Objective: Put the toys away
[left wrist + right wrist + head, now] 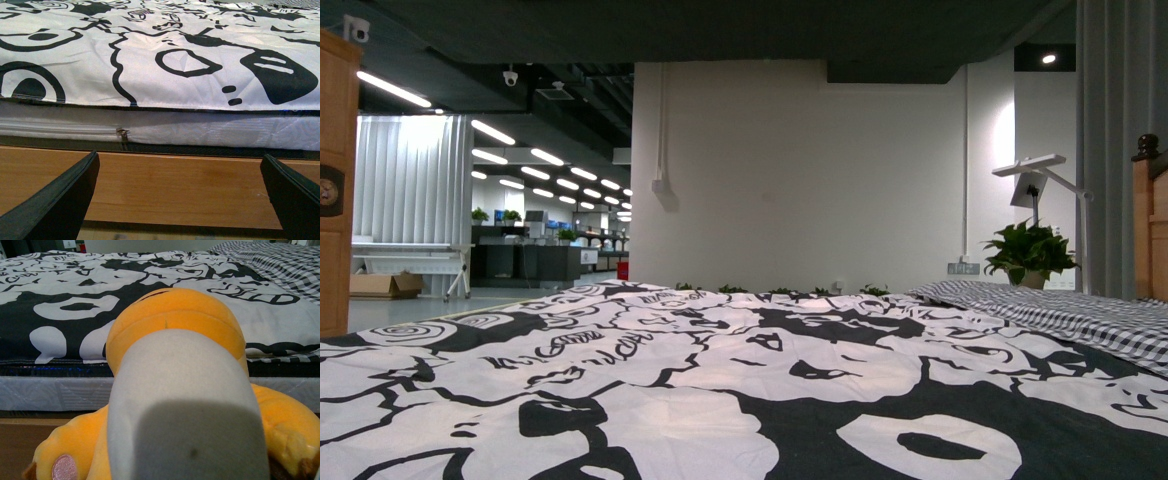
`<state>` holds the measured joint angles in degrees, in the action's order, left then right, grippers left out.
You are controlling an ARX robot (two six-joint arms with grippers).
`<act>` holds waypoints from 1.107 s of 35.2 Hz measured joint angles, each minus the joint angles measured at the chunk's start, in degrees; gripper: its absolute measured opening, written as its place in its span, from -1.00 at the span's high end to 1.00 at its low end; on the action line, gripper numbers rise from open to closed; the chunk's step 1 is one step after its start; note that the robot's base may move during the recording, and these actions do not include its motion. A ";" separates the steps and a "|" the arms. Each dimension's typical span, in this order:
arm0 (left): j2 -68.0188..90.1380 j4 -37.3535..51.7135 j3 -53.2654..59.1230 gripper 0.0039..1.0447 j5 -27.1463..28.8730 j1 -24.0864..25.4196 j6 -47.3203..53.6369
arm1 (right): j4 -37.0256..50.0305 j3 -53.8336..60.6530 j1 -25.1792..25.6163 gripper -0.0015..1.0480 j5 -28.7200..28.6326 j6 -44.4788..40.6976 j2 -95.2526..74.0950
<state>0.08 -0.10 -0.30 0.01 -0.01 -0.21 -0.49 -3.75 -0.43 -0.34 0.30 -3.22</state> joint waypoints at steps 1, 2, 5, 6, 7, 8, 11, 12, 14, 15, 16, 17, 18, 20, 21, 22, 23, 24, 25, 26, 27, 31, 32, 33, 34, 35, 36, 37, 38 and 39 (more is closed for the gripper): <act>0.00 0.00 0.00 -0.89 0.00 0.00 0.00 | 0.00 0.11 0.02 0.72 -0.02 0.00 0.15; 0.00 0.00 0.00 -0.89 0.00 0.00 0.00 | 0.00 0.33 0.09 0.72 -0.02 -0.02 0.31; 0.00 0.00 0.00 -0.89 0.00 0.00 0.00 | 0.04 0.46 0.17 0.72 -0.17 -0.02 0.52; 0.00 0.00 0.00 -0.89 0.00 0.00 0.00 | 0.04 0.46 0.20 0.72 -0.17 0.00 0.55; 0.00 0.00 0.00 -0.89 0.00 0.00 0.00 | 0.04 0.46 0.20 0.72 -0.17 -0.02 0.57; 0.00 0.00 0.00 -0.89 0.00 0.00 0.00 | 0.04 0.48 0.22 0.72 -0.17 -0.02 0.57; 0.00 0.00 0.00 -0.89 0.00 0.00 0.00 | 0.04 0.48 0.22 0.72 -0.17 -0.02 0.57; 0.00 0.00 0.00 -0.89 0.00 0.00 0.00 | 0.04 0.48 0.22 0.72 -0.17 -0.02 0.57; 0.00 0.00 0.00 -0.89 0.00 0.00 0.00 | 0.04 0.48 0.22 0.72 -0.17 0.00 0.57; 0.00 0.00 0.00 -0.89 0.00 0.00 0.00 | 0.04 0.48 0.22 0.72 -0.17 0.00 0.57; 0.00 0.00 0.00 -0.89 0.00 0.00 0.00 | 0.04 0.48 0.22 0.72 -0.17 0.00 0.57; 0.00 0.00 0.00 -0.89 0.00 0.00 0.00 | 0.04 0.50 0.22 0.72 -0.17 -0.02 0.57; 0.00 0.00 0.00 -0.89 0.00 0.00 0.00 | 0.04 0.50 0.22 0.72 -0.17 -0.02 0.57; 0.00 0.00 0.00 -0.89 0.00 0.00 0.00 | 0.04 0.48 0.22 0.72 -0.17 -0.02 0.57; 0.00 0.00 0.00 -0.89 0.00 0.00 0.00 | 0.04 0.50 0.22 0.72 -0.17 -0.02 0.57; 0.00 0.00 0.00 -0.89 0.00 0.00 0.00 | 0.04 0.50 0.22 0.72 -0.17 -0.02 0.57; 0.02 0.00 0.00 -0.89 0.00 0.00 0.00 | 0.04 0.50 0.22 0.72 -0.17 -0.02 0.57; 0.00 0.00 0.00 -0.89 0.00 0.00 0.00 | 0.04 0.50 0.22 0.72 -0.17 -0.02 0.57; 0.00 0.00 0.00 -0.89 0.00 0.00 0.00 | 0.04 0.50 0.22 0.72 -0.17 0.00 0.57; 0.00 0.00 0.00 -0.89 0.00 0.00 0.00 | 0.04 0.48 0.22 0.72 -0.17 0.00 0.57; 0.02 0.00 0.00 -0.89 0.00 0.00 0.00 | 0.04 0.48 0.22 0.72 -0.17 0.00 0.57; 0.02 0.00 0.00 -0.89 0.00 0.00 0.00 | 0.04 0.50 0.22 0.72 -0.17 0.00 0.57; 0.00 0.00 0.00 -0.89 0.00 -0.02 0.00 | 0.04 0.50 0.22 0.72 -0.20 -0.02 0.57; 0.02 0.00 0.00 -0.89 0.07 0.00 0.00 | 0.04 0.50 0.22 0.72 -0.24 -0.02 0.57; 0.00 0.00 0.00 -0.89 0.11 0.00 0.00 | 0.04 0.50 0.20 0.72 -0.37 -0.02 0.57; -0.07 0.00 0.00 -0.89 0.37 0.02 -0.02 | 0.04 0.59 0.15 0.72 -0.72 -0.02 0.55; -0.07 0.00 0.00 -0.89 0.46 0.02 0.00 | 0.02 0.72 0.15 0.72 -0.76 -0.02 0.50; -0.07 0.00 0.00 -0.89 0.42 0.02 0.00 | 0.02 0.85 0.15 0.72 -0.55 -0.02 0.46; -0.04 0.00 0.00 -0.89 0.24 0.00 0.00 | 0.02 1.07 0.20 0.72 -0.11 -0.04 0.44; -0.07 0.00 0.00 -0.89 0.22 0.00 0.00 | -0.02 1.14 0.26 0.72 0.09 -0.04 0.44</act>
<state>0.01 -0.10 -0.30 0.23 -0.01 -0.21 -0.51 -2.61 -0.16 -0.25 0.25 -2.79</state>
